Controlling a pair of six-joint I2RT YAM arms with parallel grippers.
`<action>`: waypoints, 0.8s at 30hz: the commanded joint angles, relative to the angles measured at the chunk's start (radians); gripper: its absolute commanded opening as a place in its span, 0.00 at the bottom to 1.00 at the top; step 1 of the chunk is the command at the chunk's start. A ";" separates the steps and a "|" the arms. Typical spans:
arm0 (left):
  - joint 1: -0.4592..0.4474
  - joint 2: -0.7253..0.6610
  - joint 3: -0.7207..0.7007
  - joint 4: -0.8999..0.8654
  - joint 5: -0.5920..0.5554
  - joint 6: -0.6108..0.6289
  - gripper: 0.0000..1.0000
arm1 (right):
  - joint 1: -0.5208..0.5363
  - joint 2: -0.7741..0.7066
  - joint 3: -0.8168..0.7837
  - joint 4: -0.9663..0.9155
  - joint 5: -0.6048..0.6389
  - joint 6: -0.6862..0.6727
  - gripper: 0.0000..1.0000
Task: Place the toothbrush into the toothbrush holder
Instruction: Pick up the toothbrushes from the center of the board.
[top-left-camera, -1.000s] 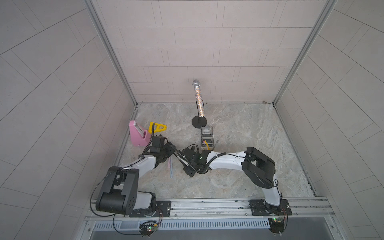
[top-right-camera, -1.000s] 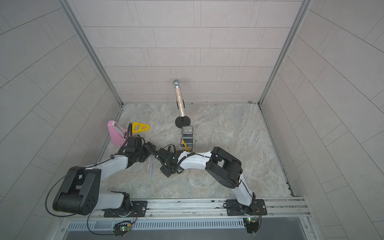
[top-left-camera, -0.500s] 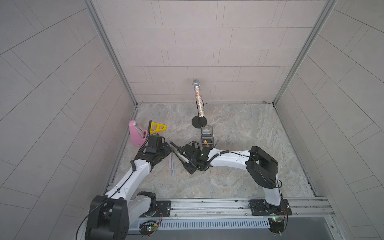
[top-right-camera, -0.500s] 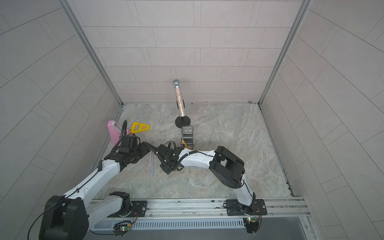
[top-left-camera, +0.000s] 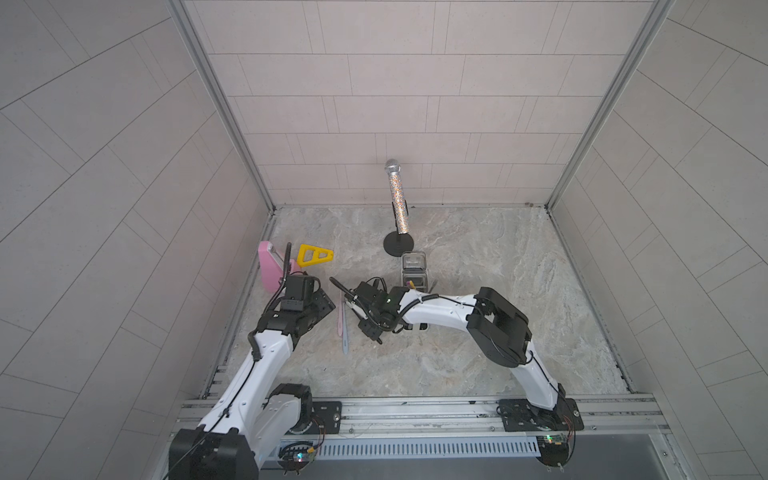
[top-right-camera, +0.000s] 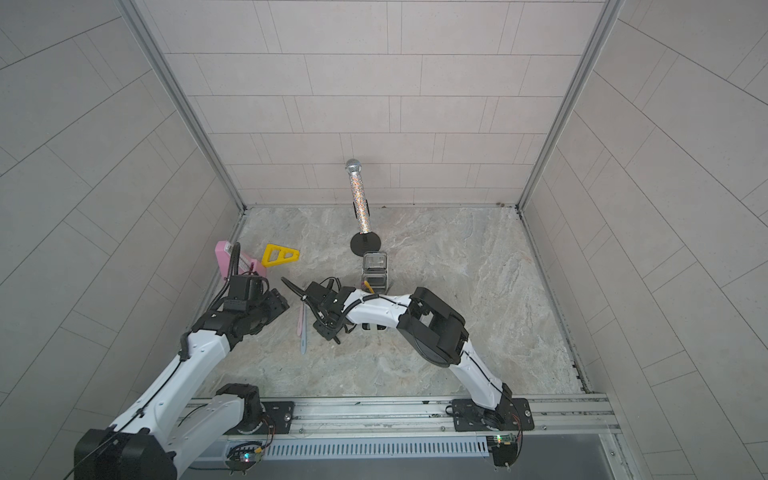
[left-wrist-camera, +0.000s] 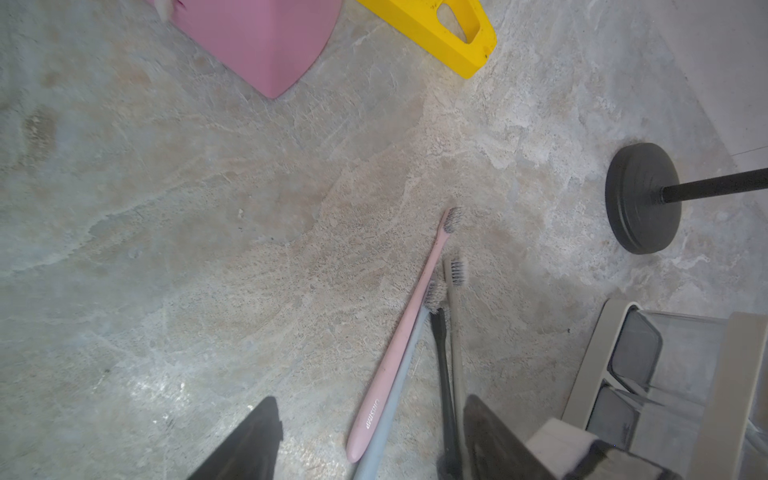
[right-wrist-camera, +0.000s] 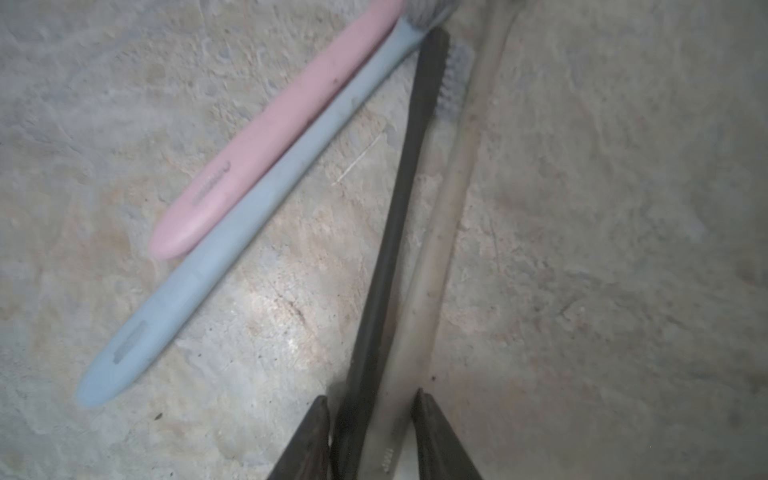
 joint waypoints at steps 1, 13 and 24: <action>0.006 -0.010 0.015 -0.022 -0.011 0.013 0.73 | -0.001 0.033 0.012 -0.038 0.001 -0.015 0.28; 0.009 -0.002 0.003 -0.001 0.010 0.021 0.73 | 0.001 -0.093 -0.109 0.074 -0.097 0.092 0.11; 0.009 -0.007 0.005 0.022 0.117 0.028 0.73 | 0.001 -0.205 -0.176 0.118 -0.087 0.136 0.11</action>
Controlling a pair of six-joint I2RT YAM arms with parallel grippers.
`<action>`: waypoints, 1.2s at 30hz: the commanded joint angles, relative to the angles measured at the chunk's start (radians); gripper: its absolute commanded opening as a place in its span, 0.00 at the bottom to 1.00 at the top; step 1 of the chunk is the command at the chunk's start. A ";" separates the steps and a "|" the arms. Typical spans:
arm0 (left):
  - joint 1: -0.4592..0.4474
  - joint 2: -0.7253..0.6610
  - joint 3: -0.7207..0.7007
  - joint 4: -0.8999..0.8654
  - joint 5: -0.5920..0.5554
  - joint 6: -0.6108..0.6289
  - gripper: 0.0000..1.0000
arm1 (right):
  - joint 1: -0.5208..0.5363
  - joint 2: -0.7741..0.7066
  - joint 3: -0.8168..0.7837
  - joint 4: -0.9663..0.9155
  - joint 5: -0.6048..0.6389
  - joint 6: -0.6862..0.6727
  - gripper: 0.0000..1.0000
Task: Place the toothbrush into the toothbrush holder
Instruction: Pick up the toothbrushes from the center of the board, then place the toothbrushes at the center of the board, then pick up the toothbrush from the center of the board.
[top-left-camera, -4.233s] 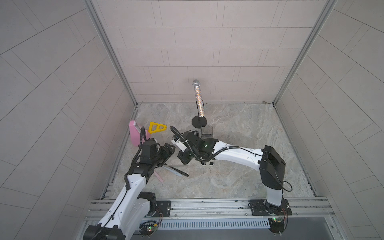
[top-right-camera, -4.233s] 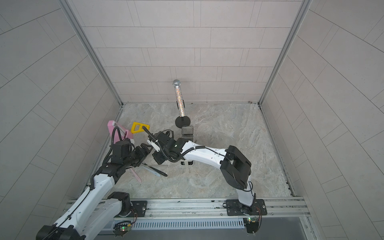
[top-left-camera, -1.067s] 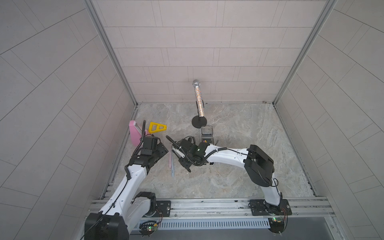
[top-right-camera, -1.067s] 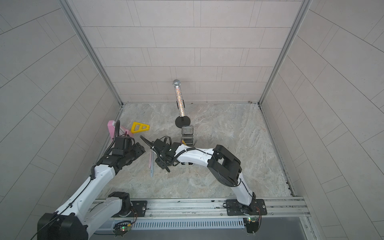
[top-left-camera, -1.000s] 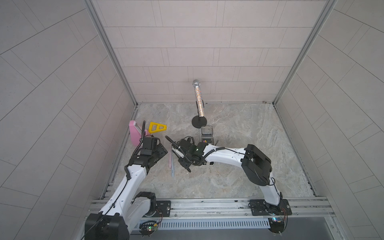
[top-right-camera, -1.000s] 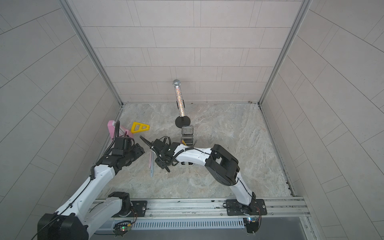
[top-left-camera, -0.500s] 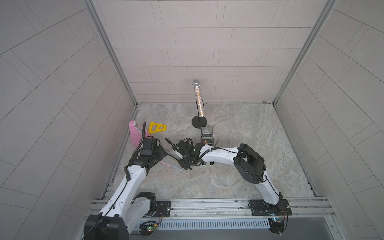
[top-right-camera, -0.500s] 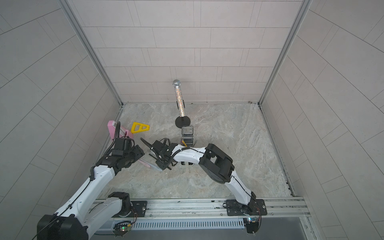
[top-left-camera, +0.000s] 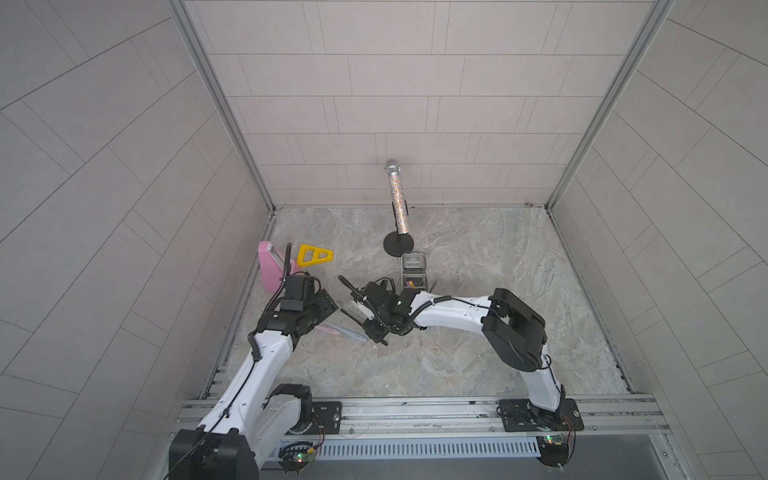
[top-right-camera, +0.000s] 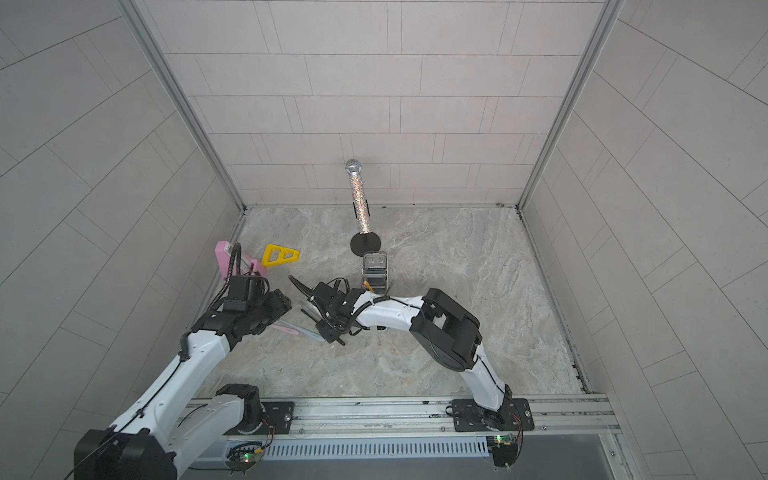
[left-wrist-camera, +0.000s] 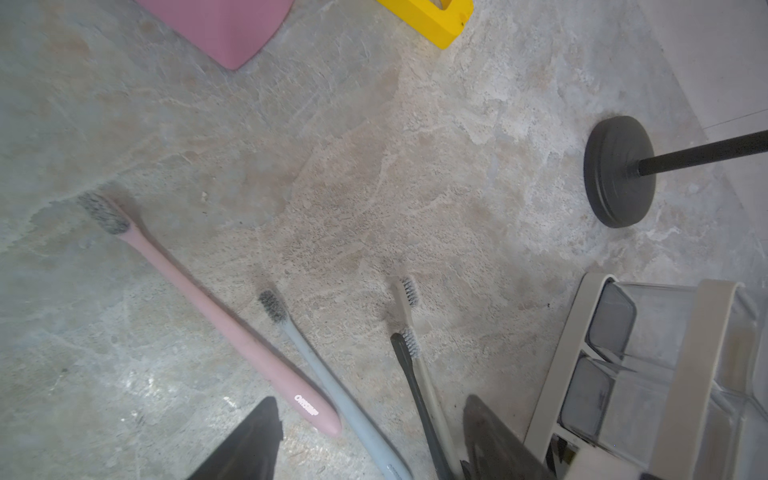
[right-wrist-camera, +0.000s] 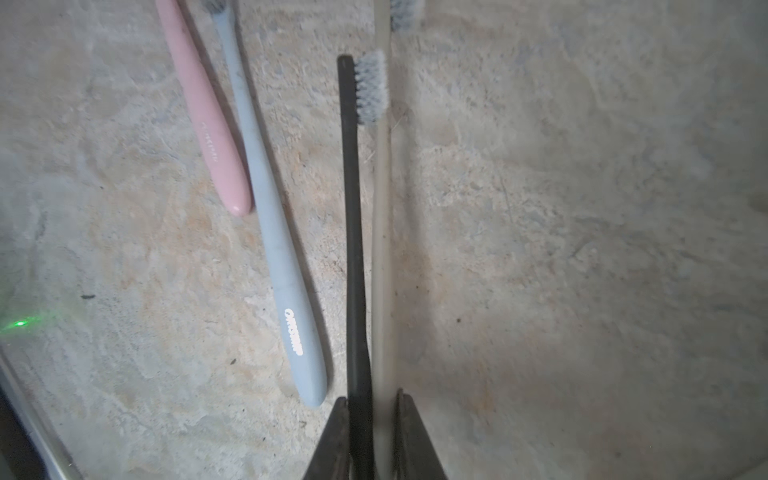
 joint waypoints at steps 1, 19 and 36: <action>0.007 -0.005 0.006 0.013 0.032 0.012 0.73 | 0.002 -0.076 -0.022 0.038 -0.007 0.036 0.11; 0.007 0.002 0.003 0.013 0.054 0.012 0.73 | 0.004 -0.088 -0.106 0.020 0.098 0.102 0.22; 0.005 0.004 0.002 0.014 0.062 0.013 0.73 | 0.027 -0.048 -0.086 -0.012 0.137 0.069 0.37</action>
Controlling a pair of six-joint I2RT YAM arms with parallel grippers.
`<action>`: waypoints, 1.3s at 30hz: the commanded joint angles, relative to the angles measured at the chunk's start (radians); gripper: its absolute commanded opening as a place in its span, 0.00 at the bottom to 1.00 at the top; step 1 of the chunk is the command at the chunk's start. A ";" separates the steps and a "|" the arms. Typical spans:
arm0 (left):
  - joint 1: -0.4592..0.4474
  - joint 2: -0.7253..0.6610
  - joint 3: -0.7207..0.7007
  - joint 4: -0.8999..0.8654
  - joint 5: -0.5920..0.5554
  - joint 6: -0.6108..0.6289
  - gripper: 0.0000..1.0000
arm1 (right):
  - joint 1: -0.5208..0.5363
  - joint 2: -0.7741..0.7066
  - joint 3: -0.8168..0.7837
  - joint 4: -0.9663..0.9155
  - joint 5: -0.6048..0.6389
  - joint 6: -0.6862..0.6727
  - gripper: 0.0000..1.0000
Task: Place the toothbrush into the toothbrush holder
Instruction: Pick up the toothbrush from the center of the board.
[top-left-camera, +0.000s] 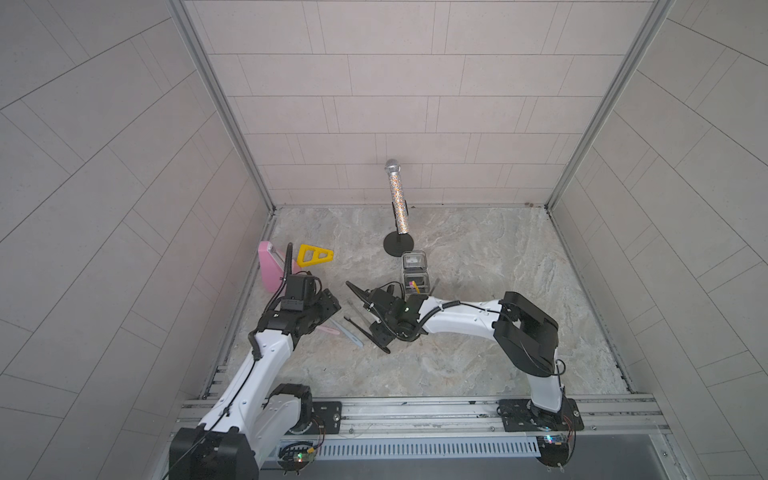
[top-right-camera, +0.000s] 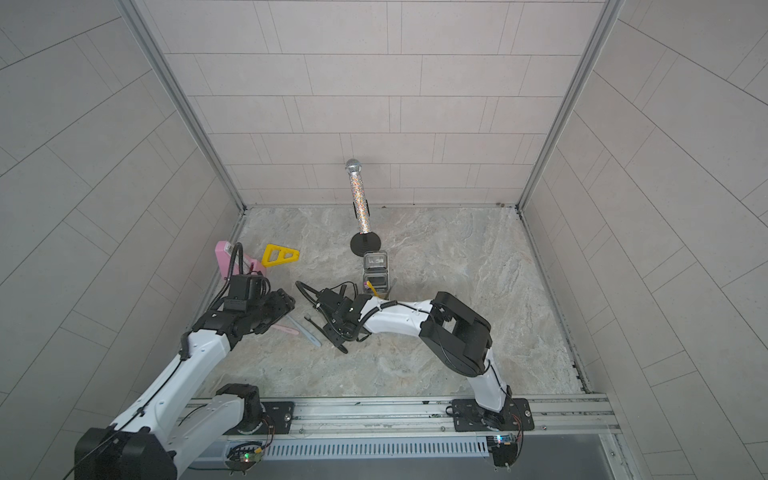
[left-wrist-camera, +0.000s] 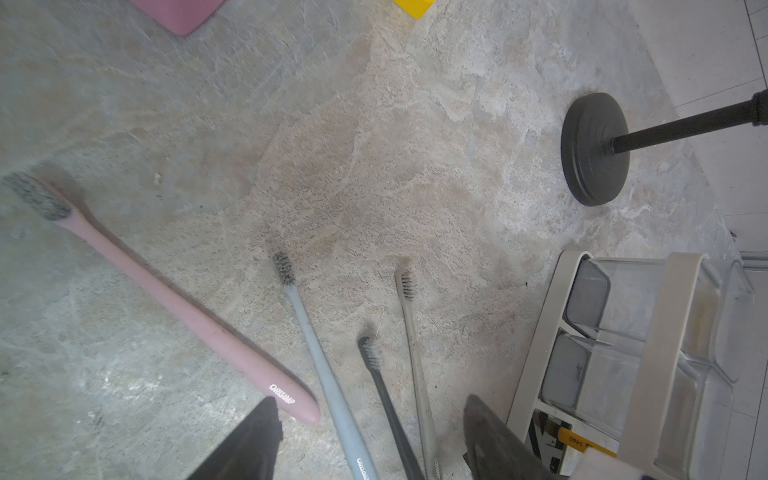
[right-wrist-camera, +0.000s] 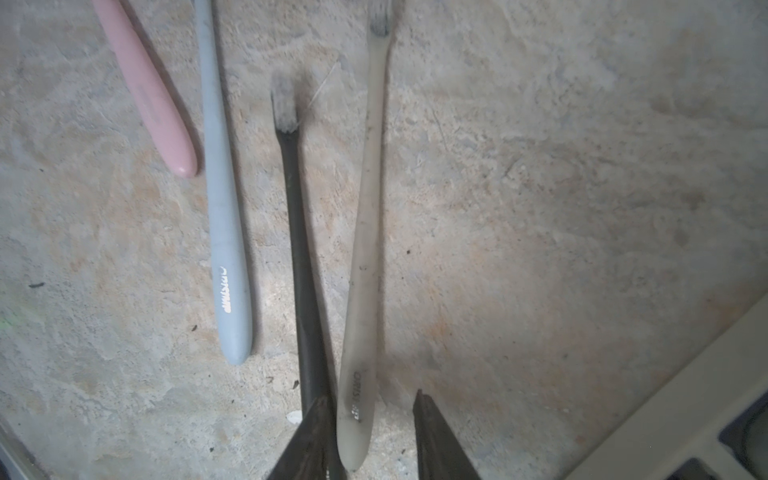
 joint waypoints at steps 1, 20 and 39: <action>0.005 -0.003 0.002 0.007 0.001 0.012 0.73 | 0.006 0.022 0.030 -0.026 0.033 -0.010 0.37; 0.004 -0.014 0.012 -0.015 -0.001 0.012 0.74 | 0.014 0.191 0.129 -0.094 0.121 -0.071 0.11; -0.095 -0.009 0.018 0.089 0.092 -0.054 0.84 | 0.002 -0.122 -0.002 0.058 0.019 -0.002 0.09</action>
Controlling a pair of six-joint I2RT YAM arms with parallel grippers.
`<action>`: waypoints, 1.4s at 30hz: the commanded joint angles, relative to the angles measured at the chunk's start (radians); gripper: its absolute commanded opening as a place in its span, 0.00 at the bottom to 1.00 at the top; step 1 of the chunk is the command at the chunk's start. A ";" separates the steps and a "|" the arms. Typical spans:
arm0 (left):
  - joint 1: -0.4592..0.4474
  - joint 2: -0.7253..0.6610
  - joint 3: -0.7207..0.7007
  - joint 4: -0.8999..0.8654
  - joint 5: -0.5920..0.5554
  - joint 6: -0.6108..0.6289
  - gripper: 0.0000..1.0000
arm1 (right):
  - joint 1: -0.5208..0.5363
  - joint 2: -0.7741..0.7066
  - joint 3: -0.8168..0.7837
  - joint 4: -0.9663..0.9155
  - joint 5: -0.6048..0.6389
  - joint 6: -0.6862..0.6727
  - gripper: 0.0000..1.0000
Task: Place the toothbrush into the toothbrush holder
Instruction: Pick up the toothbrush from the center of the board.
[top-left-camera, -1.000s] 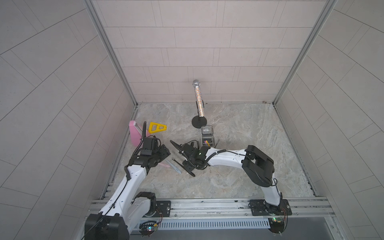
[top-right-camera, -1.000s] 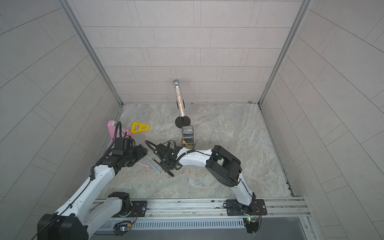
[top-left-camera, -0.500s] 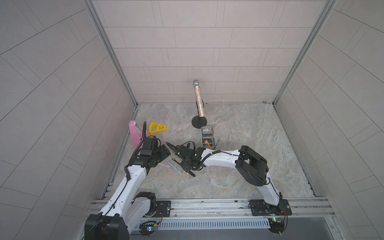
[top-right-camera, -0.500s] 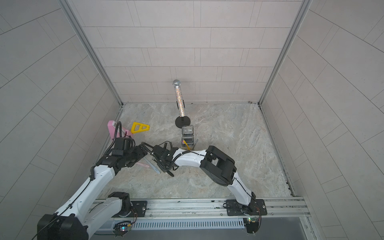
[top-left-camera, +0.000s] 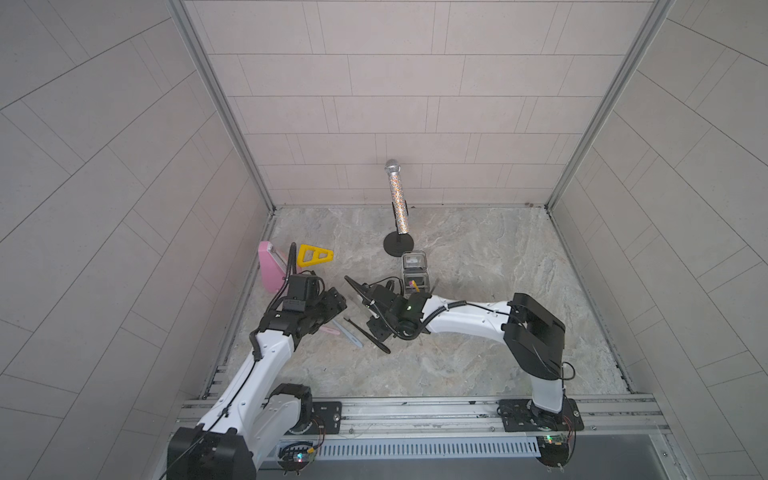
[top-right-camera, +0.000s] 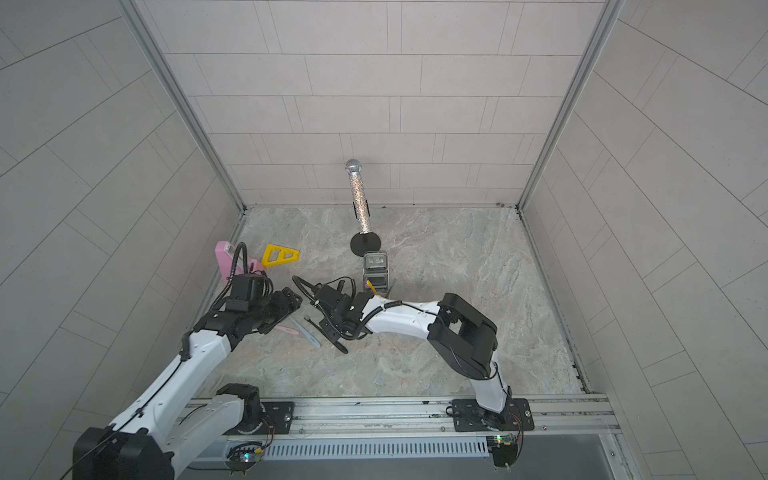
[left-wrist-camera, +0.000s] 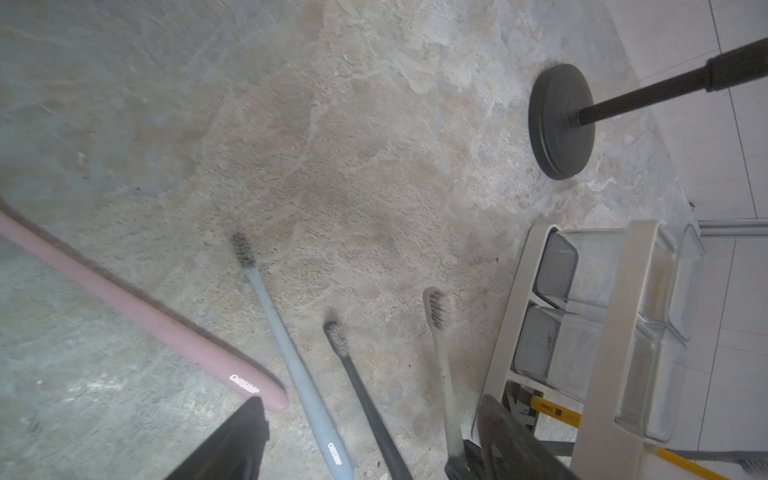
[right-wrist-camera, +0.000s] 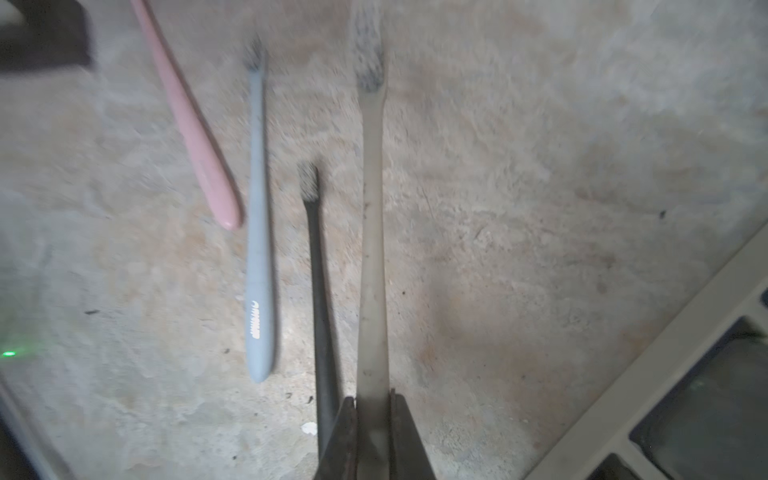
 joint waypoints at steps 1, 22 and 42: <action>-0.048 0.002 0.016 0.072 0.012 -0.042 0.83 | -0.003 -0.056 -0.018 0.024 -0.030 0.026 0.09; -0.150 0.086 -0.019 0.219 -0.051 -0.107 0.57 | 0.008 -0.179 -0.139 0.181 -0.211 0.154 0.09; -0.158 0.082 0.007 0.167 -0.081 -0.090 0.00 | 0.021 -0.176 -0.173 0.258 -0.273 0.207 0.15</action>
